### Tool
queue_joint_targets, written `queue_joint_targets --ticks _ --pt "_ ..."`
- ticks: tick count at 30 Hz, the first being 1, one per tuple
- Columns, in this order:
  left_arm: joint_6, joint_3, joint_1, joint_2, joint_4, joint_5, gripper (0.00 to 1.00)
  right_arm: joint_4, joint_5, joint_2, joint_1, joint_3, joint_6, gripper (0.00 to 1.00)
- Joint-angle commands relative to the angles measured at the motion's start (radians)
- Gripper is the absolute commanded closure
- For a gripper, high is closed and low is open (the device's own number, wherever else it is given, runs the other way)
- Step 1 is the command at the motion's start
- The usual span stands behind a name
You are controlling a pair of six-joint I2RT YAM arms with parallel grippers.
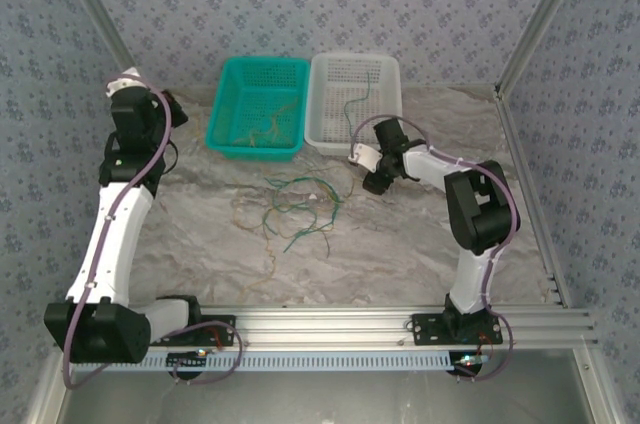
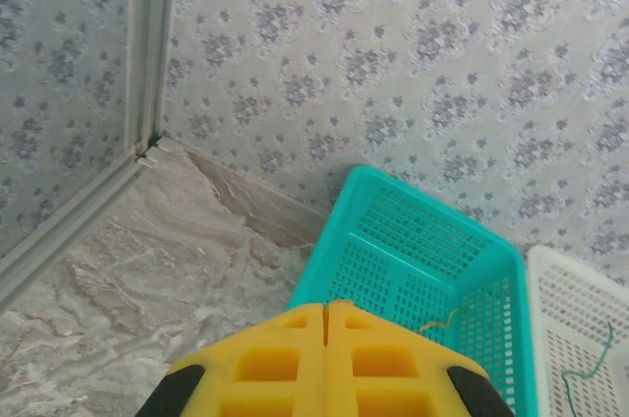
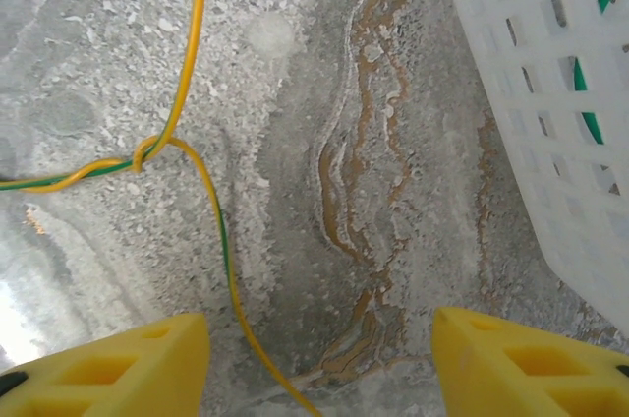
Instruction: Untangle the cables
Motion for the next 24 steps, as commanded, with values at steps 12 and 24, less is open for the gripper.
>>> queue_joint_targets --ticks 12,24 --pt "0.122 0.087 -0.176 -0.061 0.039 0.101 1.0 -0.016 -0.093 -0.297 0.025 -0.084 0.297 0.34" --pt "0.106 0.056 -0.176 -0.127 0.096 0.126 1.0 0.107 -0.013 -0.236 0.032 -0.173 0.421 0.4"
